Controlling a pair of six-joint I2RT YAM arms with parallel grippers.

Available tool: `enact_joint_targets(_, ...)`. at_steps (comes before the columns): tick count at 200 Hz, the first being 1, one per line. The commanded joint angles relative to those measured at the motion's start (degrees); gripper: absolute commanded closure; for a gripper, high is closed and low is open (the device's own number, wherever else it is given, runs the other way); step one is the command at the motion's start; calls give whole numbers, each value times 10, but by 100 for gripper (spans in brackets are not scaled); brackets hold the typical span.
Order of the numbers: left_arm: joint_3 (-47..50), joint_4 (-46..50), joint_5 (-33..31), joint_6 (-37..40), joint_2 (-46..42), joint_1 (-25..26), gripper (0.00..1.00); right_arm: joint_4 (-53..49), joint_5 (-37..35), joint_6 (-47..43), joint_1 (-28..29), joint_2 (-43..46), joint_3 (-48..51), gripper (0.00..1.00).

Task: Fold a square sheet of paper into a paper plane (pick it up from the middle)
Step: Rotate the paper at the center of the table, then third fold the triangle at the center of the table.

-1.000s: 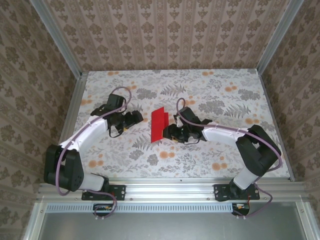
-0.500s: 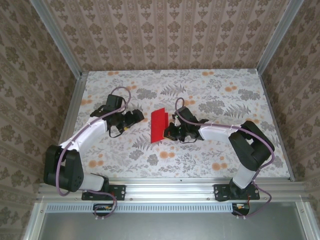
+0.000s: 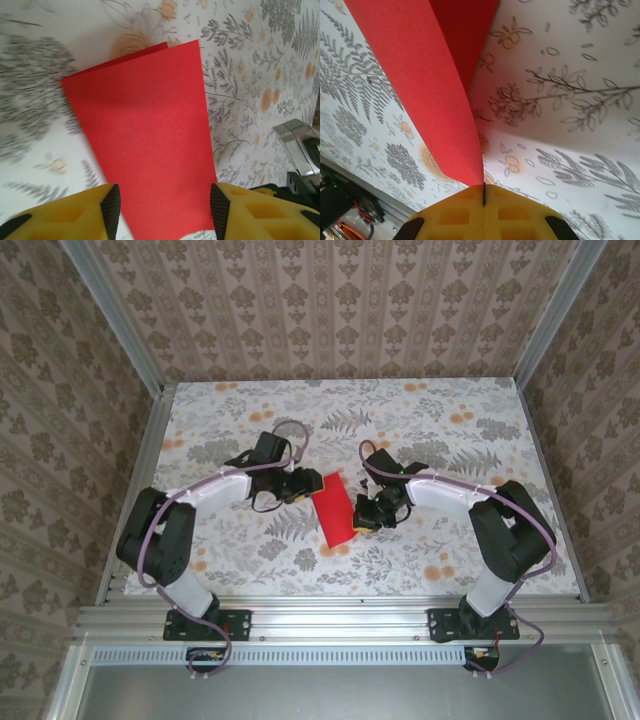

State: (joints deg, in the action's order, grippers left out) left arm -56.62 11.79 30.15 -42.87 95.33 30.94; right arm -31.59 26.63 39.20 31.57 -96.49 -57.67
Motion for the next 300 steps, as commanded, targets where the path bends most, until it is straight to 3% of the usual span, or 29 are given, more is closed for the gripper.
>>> enact_joint_targets(1, -29, -56, 32, -7, 41, 7, 56, -52, 8, -27, -1, -7, -26, 100)
enact_joint_targets(78, -50, -17, -11, 10, 101, 23, 72, -57, -43, -11, 1, -25, -61, 100)
enact_joint_targets(117, -46, -20, -22, 13, 110, 22, 72, -76, -87, -7, 10, -45, -83, 100)
enact_joint_targets(150, -39, -52, -6, 9, 102, 20, 66, -98, -106, -14, 14, -65, -98, 99)
enact_joint_targets(220, -18, -50, -31, 8, 126, 17, 79, -19, -43, 12, 15, -47, -79, 81)
enact_joint_targets(272, -18, -41, -41, 9, 134, 18, 81, 49, -23, 56, 15, -26, -45, 85)
enact_joint_targets(300, -15, -41, -49, 5, 135, 18, 82, 69, -9, 84, 18, -16, -29, 81)
